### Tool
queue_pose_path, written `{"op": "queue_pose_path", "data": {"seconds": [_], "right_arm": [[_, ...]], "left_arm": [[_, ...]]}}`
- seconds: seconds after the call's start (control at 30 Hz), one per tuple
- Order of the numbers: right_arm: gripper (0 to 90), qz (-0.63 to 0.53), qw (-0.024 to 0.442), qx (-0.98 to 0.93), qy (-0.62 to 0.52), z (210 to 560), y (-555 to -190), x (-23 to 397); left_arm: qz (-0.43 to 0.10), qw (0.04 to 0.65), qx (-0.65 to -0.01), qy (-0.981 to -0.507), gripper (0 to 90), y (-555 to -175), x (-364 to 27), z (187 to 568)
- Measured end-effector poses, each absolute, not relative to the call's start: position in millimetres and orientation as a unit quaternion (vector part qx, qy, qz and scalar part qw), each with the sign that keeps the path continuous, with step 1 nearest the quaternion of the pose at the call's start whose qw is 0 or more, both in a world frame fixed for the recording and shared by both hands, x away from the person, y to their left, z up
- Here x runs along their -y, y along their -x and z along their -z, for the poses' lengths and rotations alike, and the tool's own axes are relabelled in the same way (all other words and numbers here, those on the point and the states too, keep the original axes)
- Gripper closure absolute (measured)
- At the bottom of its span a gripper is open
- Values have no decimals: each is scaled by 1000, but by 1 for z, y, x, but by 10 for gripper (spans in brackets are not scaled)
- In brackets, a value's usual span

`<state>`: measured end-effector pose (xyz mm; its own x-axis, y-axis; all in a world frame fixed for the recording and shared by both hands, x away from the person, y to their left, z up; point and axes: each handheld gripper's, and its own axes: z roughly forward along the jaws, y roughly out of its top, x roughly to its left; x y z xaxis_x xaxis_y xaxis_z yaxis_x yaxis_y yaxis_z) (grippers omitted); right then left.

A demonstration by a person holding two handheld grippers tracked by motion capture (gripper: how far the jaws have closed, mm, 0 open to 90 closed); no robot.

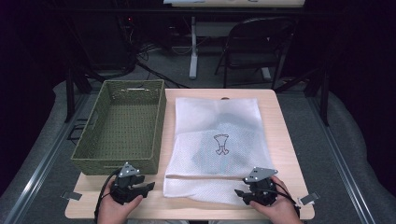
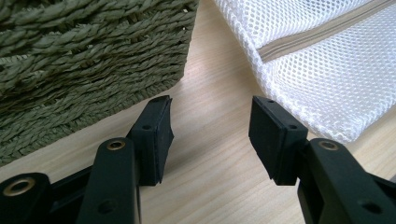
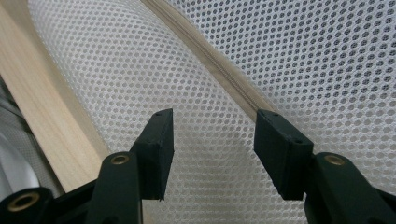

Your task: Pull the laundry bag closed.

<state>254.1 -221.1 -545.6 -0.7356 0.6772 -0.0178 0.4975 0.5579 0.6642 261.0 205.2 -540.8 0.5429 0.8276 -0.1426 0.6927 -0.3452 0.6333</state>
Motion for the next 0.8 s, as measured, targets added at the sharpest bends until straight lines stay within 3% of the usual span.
{"op": "queue_pose_path", "data": {"seconds": [0.8], "right_arm": [[466, -342, 137, -863, -345, 559, -254, 224]], "left_arm": [[-103, 333, -479, -806, 491, -262, -209, 549]]}}
